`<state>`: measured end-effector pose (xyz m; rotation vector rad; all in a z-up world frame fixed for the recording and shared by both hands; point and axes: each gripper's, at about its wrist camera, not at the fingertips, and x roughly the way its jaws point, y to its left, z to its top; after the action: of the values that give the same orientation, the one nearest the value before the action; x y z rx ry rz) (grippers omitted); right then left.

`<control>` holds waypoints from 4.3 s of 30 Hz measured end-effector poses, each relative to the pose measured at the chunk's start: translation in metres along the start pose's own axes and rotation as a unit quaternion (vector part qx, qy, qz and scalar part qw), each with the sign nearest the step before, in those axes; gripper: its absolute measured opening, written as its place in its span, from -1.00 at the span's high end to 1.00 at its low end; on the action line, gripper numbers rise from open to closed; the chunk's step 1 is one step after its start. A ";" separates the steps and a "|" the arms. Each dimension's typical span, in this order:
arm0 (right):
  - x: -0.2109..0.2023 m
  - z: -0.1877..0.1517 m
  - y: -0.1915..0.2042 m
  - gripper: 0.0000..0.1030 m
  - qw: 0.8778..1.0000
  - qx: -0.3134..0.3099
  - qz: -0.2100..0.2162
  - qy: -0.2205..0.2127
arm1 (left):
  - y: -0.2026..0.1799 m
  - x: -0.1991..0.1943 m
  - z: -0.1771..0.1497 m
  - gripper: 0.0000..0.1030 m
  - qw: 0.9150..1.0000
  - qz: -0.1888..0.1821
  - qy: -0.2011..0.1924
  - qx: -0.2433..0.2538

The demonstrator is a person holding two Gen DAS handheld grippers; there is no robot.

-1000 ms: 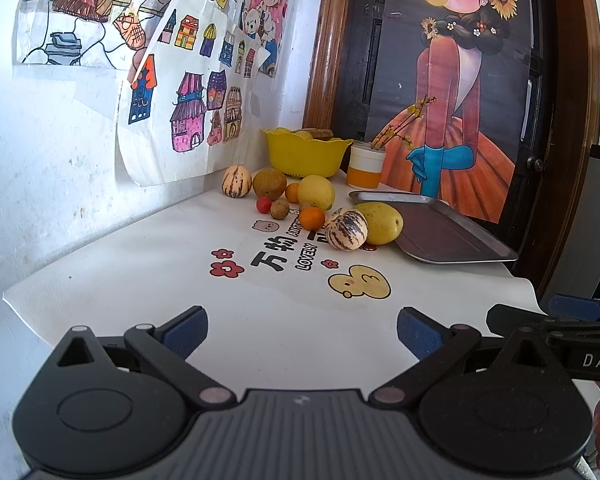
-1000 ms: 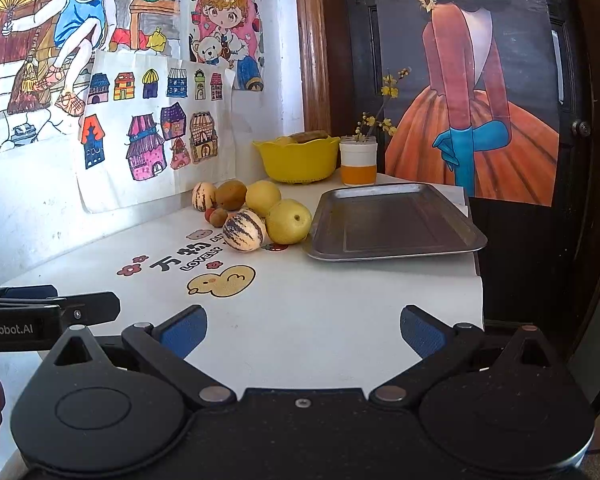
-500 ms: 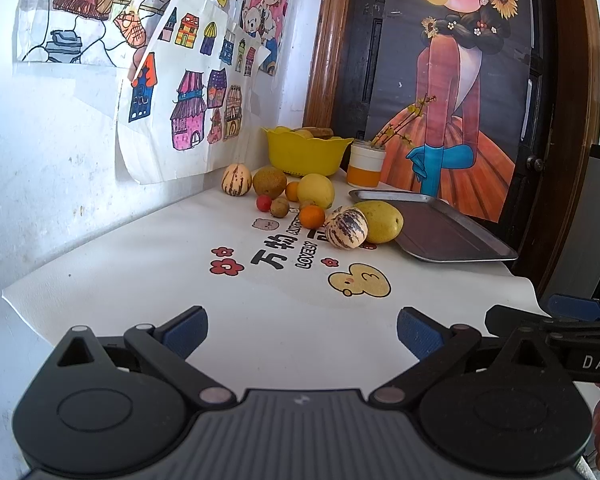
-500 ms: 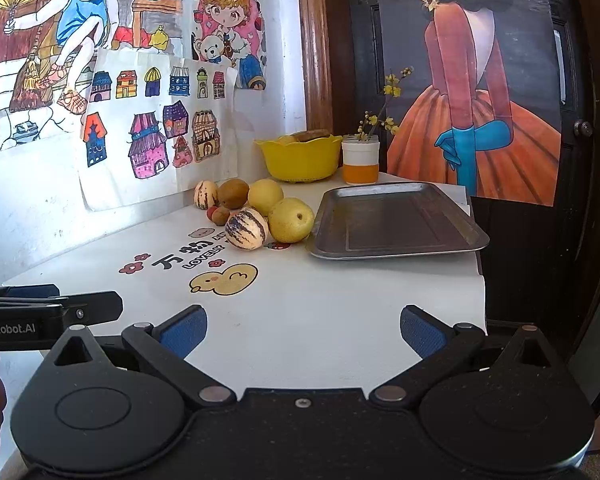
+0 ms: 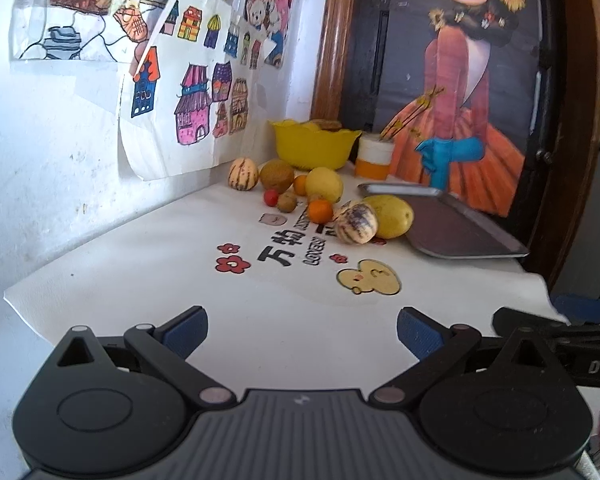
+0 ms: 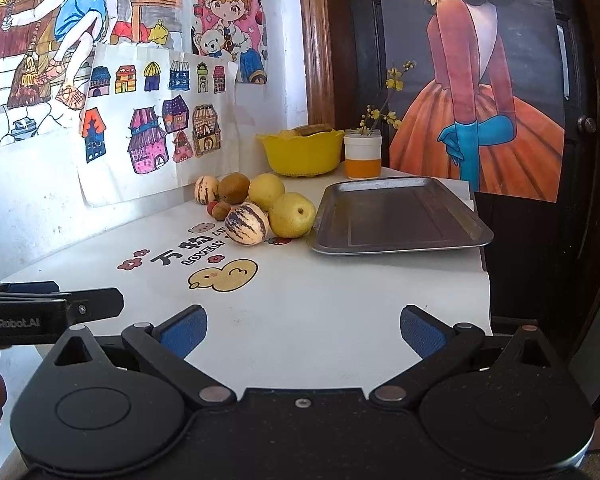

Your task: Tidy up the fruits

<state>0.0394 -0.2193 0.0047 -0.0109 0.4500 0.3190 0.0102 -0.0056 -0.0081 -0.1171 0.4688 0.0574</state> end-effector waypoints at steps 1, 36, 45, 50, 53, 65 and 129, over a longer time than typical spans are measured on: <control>0.000 0.001 0.000 -0.99 1.000 -0.001 0.000 0.000 | -0.001 0.003 0.002 -0.99 1.000 0.004 0.005 0.006; 0.192 0.101 -0.006 -0.72 0.934 -0.325 0.132 0.060 | -0.003 0.189 0.107 -0.76 0.978 -0.110 0.161 -0.081; 0.211 0.096 -0.004 -0.37 0.927 -0.335 0.153 0.071 | -0.011 0.199 0.109 -0.36 0.976 -0.128 0.160 -0.078; 0.214 0.098 -0.004 -0.29 0.925 -0.338 0.160 0.068 | -0.005 0.201 0.111 -0.04 0.975 -0.119 0.167 -0.087; 0.218 0.099 -0.008 -0.14 0.931 -0.316 0.169 0.073 | -0.002 0.201 0.110 -0.04 0.973 -0.123 0.166 -0.099; 0.197 0.094 -0.010 -0.10 0.935 -0.324 0.144 0.022 | -0.002 0.193 0.129 -0.03 0.979 -0.100 0.133 -0.120; 0.109 0.131 -0.098 -0.99 0.993 -0.109 0.028 -0.016 | -0.075 0.180 0.144 -0.99 0.987 -0.109 0.054 -0.105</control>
<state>0.2179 -0.2695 0.0698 -0.2067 0.3818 0.4224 0.2409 -0.0572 0.0455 -0.3787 0.5547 -0.1160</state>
